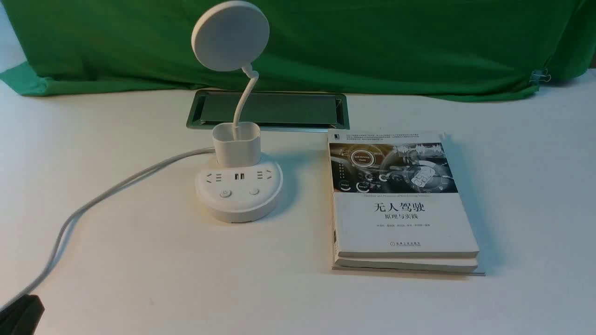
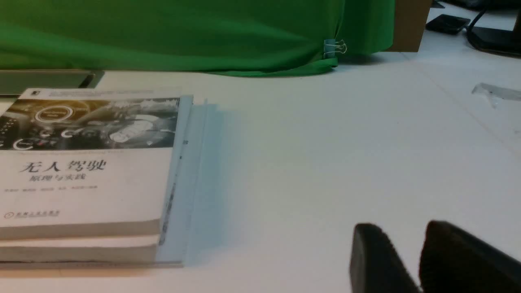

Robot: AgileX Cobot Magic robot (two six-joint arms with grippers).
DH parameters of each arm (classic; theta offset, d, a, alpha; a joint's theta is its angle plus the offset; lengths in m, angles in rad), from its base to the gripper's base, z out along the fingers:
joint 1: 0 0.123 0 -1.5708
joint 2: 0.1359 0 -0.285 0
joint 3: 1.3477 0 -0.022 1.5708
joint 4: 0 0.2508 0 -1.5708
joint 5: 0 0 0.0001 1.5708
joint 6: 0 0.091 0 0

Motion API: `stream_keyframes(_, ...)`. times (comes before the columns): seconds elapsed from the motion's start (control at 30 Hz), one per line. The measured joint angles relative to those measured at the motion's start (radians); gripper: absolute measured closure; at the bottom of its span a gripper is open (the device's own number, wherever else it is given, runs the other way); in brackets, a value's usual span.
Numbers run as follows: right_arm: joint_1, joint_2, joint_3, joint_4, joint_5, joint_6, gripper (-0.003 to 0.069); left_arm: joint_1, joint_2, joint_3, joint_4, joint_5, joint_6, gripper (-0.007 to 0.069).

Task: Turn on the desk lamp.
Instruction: Use the left arm to press the button switch on the lamp holder

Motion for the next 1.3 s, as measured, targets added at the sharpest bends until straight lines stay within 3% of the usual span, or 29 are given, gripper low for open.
stream_keyframes(1.13,0.0,0.0,0.0,0.0,-0.001,0.0,0.0419,0.0,0.0,0.0,0.037,-0.001,0.004,0.0623)
stream_keyframes(1.3,0.0,0.0,0.0,0.0,-0.001,0.0,0.0419,0.0,0.0,0.0,0.053,-0.074,0.004,0.0623)
